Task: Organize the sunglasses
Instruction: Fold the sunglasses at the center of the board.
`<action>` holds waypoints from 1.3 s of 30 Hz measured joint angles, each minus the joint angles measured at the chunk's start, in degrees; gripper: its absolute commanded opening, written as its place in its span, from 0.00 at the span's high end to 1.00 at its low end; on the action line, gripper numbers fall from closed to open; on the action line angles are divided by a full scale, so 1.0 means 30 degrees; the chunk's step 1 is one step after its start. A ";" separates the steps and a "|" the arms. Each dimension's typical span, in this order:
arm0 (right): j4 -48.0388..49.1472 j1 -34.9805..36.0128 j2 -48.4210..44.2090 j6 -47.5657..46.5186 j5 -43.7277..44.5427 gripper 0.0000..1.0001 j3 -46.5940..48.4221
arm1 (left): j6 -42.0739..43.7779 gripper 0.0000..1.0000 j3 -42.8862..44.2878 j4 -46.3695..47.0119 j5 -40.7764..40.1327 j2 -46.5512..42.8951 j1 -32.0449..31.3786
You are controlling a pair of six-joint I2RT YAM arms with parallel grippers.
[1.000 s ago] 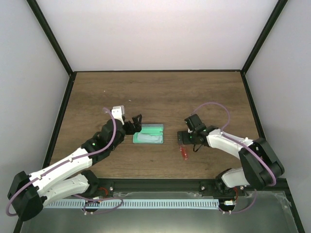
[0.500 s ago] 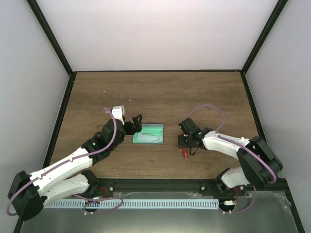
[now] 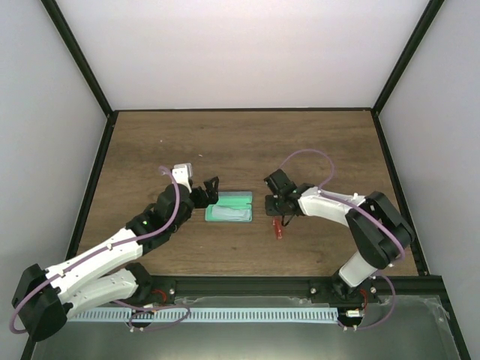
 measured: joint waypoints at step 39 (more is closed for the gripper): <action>0.2178 -0.5909 -0.0240 0.0342 0.1741 0.87 0.0124 | -0.3694 0.57 -0.0255 0.4320 0.0444 1.1030 -0.9486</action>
